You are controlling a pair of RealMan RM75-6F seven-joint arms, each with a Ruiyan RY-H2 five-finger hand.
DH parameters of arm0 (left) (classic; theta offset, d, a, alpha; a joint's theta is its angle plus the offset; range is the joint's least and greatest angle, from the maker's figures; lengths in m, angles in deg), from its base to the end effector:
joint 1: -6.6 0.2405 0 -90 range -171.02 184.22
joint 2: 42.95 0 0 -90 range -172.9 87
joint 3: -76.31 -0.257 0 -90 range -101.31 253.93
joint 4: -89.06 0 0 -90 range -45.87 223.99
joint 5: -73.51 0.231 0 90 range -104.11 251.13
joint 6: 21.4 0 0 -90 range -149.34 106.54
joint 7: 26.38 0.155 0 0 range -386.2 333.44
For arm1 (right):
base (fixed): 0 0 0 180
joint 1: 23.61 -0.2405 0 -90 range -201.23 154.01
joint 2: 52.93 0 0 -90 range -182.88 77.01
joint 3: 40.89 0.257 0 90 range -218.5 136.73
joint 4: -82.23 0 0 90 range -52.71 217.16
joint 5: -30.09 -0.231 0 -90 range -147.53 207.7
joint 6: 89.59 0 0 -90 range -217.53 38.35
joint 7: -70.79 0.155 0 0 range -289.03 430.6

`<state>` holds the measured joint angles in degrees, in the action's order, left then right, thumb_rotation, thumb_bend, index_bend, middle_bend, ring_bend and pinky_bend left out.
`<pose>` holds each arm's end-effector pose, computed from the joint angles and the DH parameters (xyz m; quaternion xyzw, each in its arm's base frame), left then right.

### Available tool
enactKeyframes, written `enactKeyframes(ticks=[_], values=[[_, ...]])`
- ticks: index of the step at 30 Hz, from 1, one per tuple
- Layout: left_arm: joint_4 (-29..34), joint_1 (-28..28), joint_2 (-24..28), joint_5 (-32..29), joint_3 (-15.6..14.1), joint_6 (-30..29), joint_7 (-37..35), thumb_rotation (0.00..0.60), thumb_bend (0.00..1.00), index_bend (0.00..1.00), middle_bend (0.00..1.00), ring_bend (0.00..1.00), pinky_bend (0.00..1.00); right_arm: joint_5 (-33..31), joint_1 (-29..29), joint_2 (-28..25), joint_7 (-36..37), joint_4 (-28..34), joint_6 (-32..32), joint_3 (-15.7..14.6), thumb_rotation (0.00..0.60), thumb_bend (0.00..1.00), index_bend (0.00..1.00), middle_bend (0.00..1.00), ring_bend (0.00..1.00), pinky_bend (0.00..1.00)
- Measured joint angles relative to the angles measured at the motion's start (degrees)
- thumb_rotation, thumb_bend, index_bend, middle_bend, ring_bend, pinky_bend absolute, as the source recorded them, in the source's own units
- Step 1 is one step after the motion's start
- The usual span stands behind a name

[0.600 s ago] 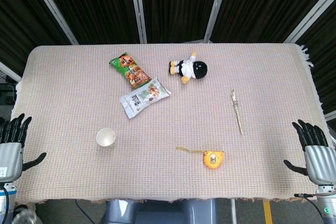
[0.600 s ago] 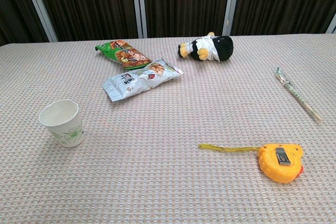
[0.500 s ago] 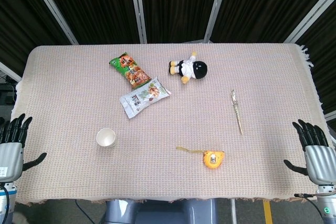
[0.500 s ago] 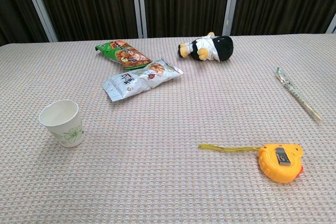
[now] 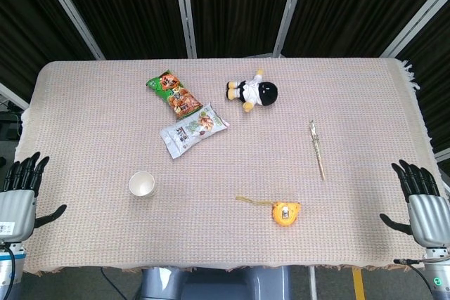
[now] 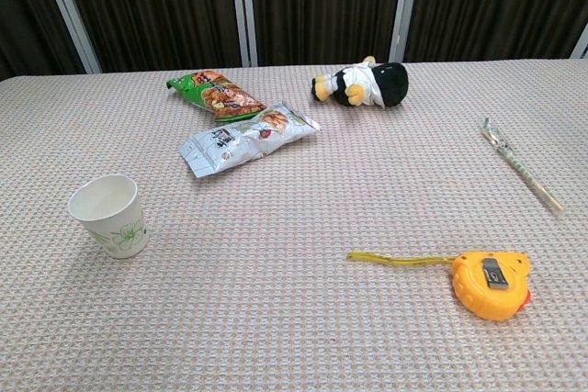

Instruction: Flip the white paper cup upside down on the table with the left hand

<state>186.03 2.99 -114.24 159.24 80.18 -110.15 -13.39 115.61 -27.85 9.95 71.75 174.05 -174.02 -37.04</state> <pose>-0.2876 0.1885 0.1062 -0.5785 -0.3695 -0.3958 0.6100 -0.3263 -0.1946 0.1500 0.5900 -0.3865 0.3841 0.5958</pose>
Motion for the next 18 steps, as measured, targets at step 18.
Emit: enactKeyframes(ticks=[18], values=[[7.08, -10.67, -3.43, -10.3, 3.49, 16.06, 14.56, 0.6, 0.0, 0.11, 0.0, 0.0, 0.0, 0.46, 0.32, -0.62, 2.05, -0.08, -0.59, -0.04, 0.6, 0.0, 0.0, 0.0, 0.0, 0.0]])
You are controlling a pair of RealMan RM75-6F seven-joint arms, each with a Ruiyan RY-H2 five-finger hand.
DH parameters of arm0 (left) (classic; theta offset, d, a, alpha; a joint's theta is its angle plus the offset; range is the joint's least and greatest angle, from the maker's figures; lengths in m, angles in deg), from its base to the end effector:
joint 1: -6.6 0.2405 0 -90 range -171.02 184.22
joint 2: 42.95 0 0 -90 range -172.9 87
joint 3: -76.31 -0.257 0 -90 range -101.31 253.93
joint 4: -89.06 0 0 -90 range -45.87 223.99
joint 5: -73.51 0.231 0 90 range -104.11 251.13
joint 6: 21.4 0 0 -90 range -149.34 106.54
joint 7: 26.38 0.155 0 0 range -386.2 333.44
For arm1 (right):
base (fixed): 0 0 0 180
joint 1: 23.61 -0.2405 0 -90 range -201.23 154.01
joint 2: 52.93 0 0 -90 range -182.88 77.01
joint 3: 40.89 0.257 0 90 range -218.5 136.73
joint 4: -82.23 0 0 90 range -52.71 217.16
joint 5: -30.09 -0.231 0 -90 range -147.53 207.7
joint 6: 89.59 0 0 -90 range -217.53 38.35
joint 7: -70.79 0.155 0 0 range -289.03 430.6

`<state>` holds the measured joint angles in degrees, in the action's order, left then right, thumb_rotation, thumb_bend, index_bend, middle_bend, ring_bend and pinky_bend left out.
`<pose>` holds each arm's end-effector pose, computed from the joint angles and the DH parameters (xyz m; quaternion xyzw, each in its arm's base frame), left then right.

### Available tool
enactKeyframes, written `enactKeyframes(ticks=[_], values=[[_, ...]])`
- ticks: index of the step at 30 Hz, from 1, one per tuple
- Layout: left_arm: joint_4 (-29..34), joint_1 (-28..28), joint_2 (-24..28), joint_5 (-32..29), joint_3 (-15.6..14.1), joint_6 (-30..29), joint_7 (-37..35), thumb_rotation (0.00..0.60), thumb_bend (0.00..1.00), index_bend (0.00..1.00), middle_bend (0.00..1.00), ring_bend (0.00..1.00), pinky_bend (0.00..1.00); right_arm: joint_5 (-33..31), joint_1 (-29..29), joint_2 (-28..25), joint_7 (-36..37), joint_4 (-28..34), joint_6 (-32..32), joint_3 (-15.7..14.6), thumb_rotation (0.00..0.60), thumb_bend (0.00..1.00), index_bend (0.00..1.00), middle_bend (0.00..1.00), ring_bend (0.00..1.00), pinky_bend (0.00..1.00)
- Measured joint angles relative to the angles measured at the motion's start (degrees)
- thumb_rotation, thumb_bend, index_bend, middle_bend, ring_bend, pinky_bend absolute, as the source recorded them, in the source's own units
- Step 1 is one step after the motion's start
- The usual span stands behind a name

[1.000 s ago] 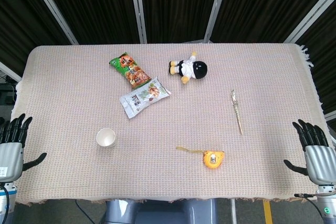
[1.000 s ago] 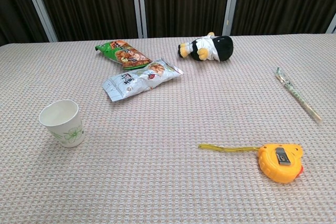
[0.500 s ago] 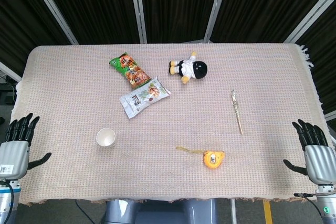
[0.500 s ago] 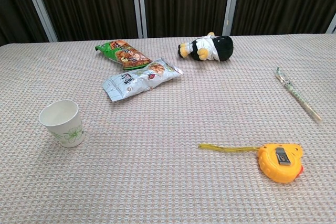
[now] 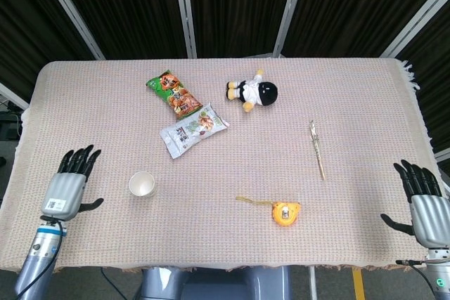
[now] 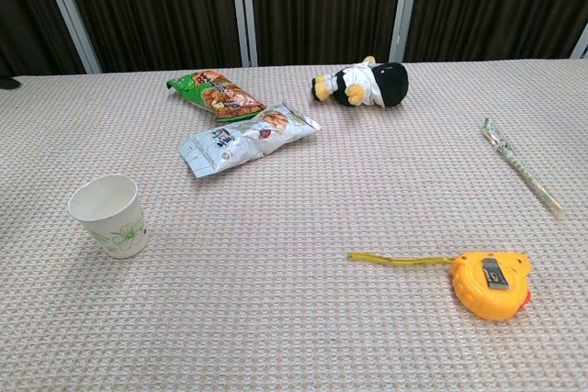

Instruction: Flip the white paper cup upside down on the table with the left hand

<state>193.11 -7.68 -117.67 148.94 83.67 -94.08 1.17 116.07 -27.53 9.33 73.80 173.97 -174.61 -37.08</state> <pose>-0.2330 0.2426 0.0519 -0.6597 -0.3905 -0.3432 0.5426 -0.3269 -0.1928 0.1547 0.5849 -0.3903 0.3937 0.5921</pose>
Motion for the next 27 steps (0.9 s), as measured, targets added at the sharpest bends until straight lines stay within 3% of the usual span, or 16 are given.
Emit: enactKeyframes(ticks=[12, 27], values=[[3.06, -8.65, -6.3, -16.25, 2.5, 6.2, 13.37, 0.6, 0.0, 0.12, 0.0, 0.0, 0.0, -0.17, 0.03, -0.37, 1.25, -0.2, 0.1, 0.12, 0.6, 0.0, 0.0, 0.0, 0.0, 0.0], [2.6, -14.41, -10.37, -24.22, 2.53, 6.53, 17.48, 0.6, 0.02, 0.26, 0.0, 0.0, 0.0, -0.24, 0.02, -0.44, 1.26, -0.09, 0.17, 0.14, 0.6, 0.0, 0.0, 0.0, 0.0, 0.0]])
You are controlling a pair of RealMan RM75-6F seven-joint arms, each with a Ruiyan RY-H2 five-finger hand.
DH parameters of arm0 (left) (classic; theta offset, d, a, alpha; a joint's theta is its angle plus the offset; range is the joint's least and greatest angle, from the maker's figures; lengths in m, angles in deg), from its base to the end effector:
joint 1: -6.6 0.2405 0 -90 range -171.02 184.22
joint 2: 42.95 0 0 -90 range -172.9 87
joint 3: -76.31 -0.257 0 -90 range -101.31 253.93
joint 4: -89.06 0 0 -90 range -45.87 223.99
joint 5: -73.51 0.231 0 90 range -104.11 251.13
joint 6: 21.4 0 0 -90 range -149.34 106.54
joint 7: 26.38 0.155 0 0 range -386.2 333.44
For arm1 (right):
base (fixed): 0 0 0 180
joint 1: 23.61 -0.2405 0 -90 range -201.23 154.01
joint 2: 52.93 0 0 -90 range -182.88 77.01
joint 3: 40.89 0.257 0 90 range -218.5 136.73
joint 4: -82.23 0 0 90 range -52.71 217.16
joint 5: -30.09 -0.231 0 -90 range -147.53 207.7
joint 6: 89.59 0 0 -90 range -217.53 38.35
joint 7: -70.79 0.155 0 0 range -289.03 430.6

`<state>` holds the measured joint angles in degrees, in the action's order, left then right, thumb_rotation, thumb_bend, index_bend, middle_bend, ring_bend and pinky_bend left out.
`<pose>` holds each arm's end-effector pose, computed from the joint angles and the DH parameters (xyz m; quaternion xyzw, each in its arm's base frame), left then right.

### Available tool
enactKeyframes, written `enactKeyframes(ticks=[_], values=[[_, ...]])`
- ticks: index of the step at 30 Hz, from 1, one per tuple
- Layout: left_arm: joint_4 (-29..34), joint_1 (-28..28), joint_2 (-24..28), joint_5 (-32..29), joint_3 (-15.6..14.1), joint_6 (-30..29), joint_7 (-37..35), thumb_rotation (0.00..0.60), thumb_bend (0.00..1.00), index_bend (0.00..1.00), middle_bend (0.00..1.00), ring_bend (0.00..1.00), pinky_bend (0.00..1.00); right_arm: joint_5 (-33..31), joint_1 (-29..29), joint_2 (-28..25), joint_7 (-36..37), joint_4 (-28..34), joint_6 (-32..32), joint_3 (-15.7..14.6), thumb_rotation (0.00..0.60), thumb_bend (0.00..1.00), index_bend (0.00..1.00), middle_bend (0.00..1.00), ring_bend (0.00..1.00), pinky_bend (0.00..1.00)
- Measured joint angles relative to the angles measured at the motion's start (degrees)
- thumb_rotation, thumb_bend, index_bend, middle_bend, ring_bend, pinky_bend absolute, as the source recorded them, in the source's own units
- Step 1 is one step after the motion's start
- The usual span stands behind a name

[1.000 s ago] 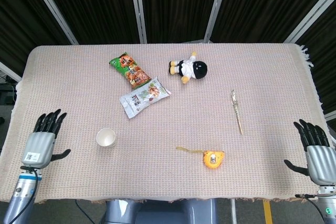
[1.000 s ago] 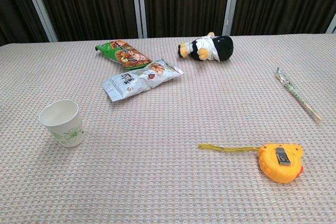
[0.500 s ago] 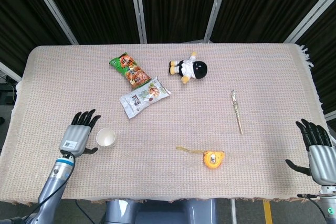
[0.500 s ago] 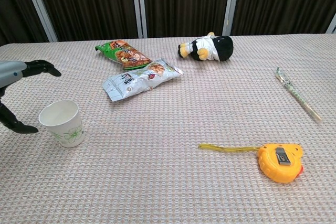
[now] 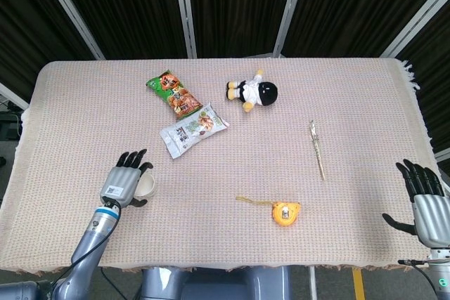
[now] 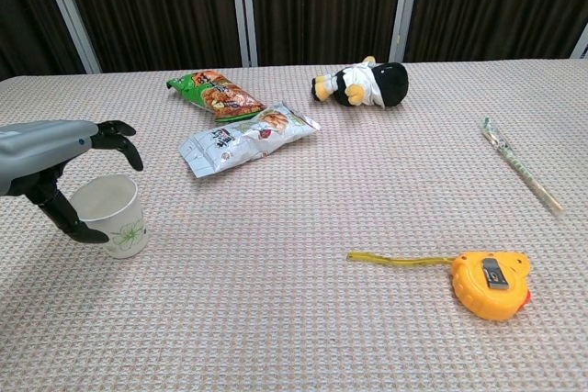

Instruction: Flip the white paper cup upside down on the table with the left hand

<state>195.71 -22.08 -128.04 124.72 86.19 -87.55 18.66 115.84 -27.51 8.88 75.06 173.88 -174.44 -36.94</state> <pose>-0.1692 0.2767 -0.0197 -0.7082 -0.4355 -0.2767 0.4819 -0.3285 -0.1933 0.1578 0.5809 -0.3949 0.3968 0.5909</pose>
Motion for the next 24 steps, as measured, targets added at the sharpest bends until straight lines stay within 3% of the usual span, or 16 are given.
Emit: enactKeyframes(ticks=[5, 10, 17, 24], values=[[0.05, -0.62, -0.18, -0.98, -0.31, -1.2, 0.47, 0.6, 0.03, 0.29, 0.0, 0.0, 0.0, -0.04, -0.07, -0.03, 0.15, -0.09, 0.17, 0.01, 0.6, 0.0, 0.0, 0.0, 0.0, 0.0], [-0.17, -1.16, -0.24, -1.86, -0.78, -2.09, 0.75, 0.6, 0.21, 0.4, 0.0, 0.0, 0.0, 0.17, -0.04, 0.0, -0.02, 0.01, 0.05, -0.07, 0.6, 0.0, 0.0, 0.0, 0.0, 0.0], [-0.17, -1.82, -0.68, -2.09, -1.48, -2.47, -0.43, 0.6, 0.23, 0.4, 0.0, 0.0, 0.0, 0.06, -0.03, 0.03, -0.08, 0.01, 0.04, -0.02, 0.6, 0.0, 0.0, 0.0, 0.0, 0.0], [-0.19, -1.41, -1.38, 1.57, -0.66, -1.59, -10.05, 0.6, 0.23, 0.4, 0.0, 0.0, 0.0, 0.05, -0.07, 0.03, -0.01, -0.04, 0.15, -0.04, 0.6, 0.0, 0.0, 0.0, 0.0, 0.0]])
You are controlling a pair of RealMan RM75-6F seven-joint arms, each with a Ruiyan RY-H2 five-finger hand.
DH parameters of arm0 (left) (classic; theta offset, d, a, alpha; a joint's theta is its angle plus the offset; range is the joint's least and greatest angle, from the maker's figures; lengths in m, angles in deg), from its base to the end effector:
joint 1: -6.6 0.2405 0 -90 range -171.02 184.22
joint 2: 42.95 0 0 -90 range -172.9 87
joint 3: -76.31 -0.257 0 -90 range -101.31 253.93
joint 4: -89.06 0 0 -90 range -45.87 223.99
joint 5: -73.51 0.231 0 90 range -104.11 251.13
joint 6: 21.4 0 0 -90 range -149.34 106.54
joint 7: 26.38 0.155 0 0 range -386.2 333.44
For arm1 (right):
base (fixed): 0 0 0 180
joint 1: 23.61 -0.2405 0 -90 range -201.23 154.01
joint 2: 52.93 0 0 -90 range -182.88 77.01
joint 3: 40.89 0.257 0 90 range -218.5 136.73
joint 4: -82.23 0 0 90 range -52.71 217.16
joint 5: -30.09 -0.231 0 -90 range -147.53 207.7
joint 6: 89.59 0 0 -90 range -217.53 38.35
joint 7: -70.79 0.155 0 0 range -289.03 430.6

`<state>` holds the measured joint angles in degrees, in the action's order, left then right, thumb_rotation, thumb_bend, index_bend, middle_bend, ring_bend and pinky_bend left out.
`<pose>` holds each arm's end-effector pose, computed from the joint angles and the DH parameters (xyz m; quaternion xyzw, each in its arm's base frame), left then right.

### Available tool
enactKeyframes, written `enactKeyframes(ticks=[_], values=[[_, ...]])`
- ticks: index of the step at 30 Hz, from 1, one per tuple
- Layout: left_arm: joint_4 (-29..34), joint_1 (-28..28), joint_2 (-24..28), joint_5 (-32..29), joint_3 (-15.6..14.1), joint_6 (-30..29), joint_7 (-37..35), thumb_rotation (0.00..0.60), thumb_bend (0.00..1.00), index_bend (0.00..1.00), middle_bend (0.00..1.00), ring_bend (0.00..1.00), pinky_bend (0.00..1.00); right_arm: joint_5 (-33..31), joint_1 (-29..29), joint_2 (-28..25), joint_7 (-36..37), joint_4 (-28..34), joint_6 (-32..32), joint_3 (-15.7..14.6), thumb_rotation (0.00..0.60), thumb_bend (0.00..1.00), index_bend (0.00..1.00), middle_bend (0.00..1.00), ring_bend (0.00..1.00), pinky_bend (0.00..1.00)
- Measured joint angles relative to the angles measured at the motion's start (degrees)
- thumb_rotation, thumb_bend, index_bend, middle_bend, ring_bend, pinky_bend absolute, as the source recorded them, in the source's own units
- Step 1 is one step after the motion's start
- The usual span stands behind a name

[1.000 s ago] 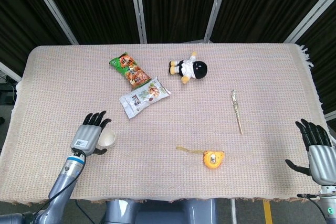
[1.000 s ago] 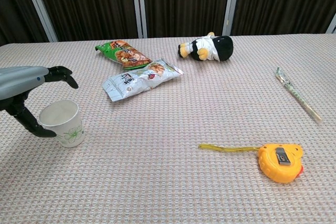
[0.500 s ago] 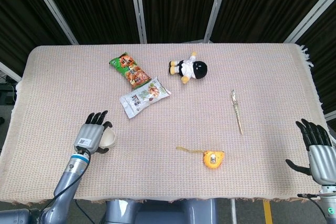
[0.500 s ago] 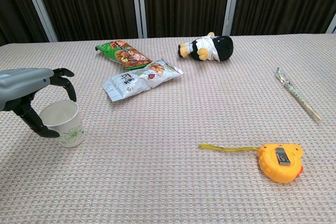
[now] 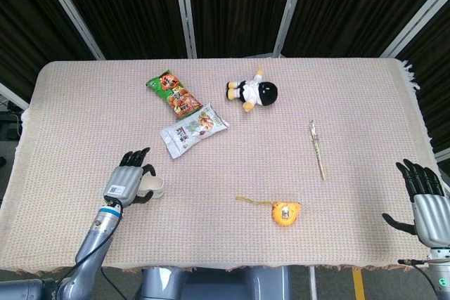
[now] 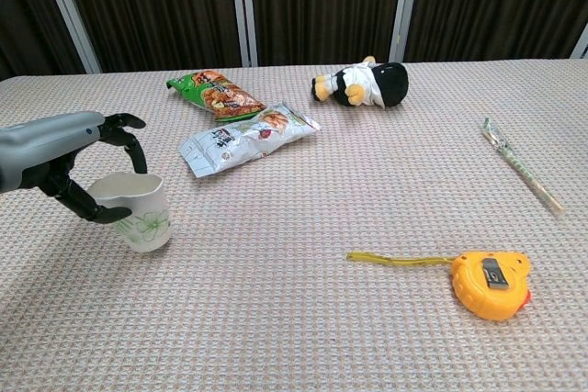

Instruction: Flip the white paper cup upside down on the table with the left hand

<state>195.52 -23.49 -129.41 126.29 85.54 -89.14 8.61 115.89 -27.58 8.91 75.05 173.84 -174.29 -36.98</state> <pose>-0.1570 0.2774 -0.0232 -0.6732 -0.4813 -0.3336 0.4515 -0.3285 -0.1935 0.1571 0.5821 -0.3953 0.3961 0.5899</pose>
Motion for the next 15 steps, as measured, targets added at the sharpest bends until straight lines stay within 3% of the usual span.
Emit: enactKeyframes(ticks=[5, 9, 15], values=[[-2.27, 0.52, -1.57, 5.59, 0.45, 0.69, -9.93, 0.6, 0.23, 0.4, 0.0, 0.0, 0.0, 0.05, 0.01, 0.0, 0.0, 0.01, -0.03, -0.02, 0.6, 0.0, 0.0, 0.0, 0.0, 0.0], [-7.81, 0.77, -3.93, 10.13, 0.16, 1.79, -17.43, 0.6, 0.23, 0.4, 0.0, 0.0, 0.0, -0.02, 0.01, 0.0, 0.03, -0.01, 0.0, 0.01, 0.6, 0.0, 0.0, 0.0, 0.0, 0.0], [-14.76, 0.68, -6.22, 12.05, -1.16, 4.72, -21.74, 0.6, 0.23, 0.4, 0.0, 0.0, 0.0, -0.15, -0.04, -0.01, 0.12, -0.08, 0.17, 0.03, 0.6, 0.0, 0.0, 0.0, 0.0, 0.0]])
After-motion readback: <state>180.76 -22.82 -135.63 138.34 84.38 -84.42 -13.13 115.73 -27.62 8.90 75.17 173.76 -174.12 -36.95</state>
